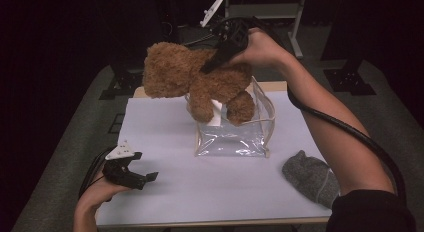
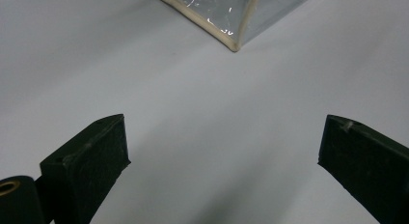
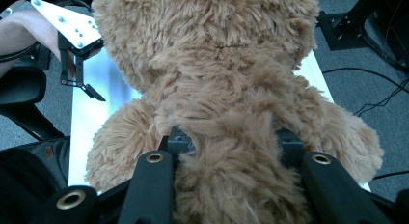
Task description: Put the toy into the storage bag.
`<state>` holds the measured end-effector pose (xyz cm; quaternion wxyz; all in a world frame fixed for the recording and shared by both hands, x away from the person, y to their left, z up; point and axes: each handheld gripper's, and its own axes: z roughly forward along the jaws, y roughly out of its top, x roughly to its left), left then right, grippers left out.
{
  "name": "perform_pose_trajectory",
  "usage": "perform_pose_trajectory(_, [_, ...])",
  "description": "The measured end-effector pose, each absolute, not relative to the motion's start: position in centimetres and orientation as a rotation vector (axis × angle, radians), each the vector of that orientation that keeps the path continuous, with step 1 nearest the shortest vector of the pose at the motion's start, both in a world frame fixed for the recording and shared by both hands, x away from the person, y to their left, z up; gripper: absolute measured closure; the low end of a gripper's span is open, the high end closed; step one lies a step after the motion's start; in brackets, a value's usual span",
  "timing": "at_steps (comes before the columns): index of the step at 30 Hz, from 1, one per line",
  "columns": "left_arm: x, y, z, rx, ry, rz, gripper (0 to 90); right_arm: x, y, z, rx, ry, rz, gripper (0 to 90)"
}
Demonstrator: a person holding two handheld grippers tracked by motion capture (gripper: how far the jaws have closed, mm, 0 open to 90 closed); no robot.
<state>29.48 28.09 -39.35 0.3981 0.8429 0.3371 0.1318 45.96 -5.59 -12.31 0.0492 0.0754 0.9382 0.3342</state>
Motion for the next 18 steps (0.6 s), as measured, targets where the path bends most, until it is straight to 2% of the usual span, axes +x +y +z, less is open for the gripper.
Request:
perform_pose_trajectory(9, [29.6,28.0,-39.5,2.144,0.857,0.331,2.7,45.7,-6.0,-13.4,0.236,2.877,1.054,61.6])
perform_pose_trajectory(18, [29.6,28.3,-39.6,2.141,0.865,0.331,2.7,48.2,-7.6,-15.7,0.362,2.879,1.023,61.5])
